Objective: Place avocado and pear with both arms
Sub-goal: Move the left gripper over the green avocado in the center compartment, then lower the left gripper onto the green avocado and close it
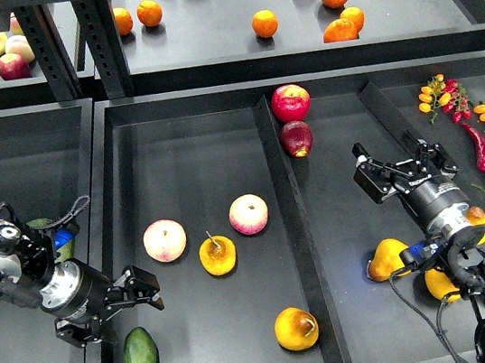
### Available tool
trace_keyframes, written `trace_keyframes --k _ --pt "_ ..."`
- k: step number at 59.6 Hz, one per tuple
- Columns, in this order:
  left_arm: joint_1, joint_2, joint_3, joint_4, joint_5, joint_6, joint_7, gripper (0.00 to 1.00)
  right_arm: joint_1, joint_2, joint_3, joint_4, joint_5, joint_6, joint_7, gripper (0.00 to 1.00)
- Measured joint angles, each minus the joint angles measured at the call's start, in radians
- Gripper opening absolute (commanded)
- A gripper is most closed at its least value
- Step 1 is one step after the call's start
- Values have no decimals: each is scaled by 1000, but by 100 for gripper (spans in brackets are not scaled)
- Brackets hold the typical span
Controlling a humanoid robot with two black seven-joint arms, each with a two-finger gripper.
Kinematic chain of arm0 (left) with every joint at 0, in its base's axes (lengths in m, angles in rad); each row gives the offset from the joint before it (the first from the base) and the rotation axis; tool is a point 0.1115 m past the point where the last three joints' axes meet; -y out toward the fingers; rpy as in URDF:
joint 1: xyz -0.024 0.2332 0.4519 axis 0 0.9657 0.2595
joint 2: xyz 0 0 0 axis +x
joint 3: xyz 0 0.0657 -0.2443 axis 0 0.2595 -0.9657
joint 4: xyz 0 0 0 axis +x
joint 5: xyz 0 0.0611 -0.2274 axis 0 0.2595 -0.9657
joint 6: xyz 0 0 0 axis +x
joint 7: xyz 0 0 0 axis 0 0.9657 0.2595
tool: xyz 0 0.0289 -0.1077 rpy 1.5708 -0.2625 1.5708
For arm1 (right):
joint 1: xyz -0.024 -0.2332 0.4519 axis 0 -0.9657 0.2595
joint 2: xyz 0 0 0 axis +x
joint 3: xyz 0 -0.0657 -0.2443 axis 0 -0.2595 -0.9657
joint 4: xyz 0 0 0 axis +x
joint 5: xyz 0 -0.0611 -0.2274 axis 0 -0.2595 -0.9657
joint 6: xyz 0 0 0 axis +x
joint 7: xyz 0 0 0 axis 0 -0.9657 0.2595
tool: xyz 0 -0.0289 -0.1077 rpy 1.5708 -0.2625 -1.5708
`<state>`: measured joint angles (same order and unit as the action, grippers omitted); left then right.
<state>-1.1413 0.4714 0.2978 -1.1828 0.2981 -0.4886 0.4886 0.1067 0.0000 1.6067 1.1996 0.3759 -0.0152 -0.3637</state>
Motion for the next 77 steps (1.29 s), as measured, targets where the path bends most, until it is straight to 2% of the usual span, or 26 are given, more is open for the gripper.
trace_keyframes --k 12,39,77 --pt "-22 -51 59 18 12 0 0 100 5 0 -1 0 0 0 0 100" --pt "-23 -183 123 172 11 0 0 100 13 0 0 5 1 1 0 100" --pt "-11 -211 198 226 7 0 0 100 13 0 1 13 3 6 -2 100"
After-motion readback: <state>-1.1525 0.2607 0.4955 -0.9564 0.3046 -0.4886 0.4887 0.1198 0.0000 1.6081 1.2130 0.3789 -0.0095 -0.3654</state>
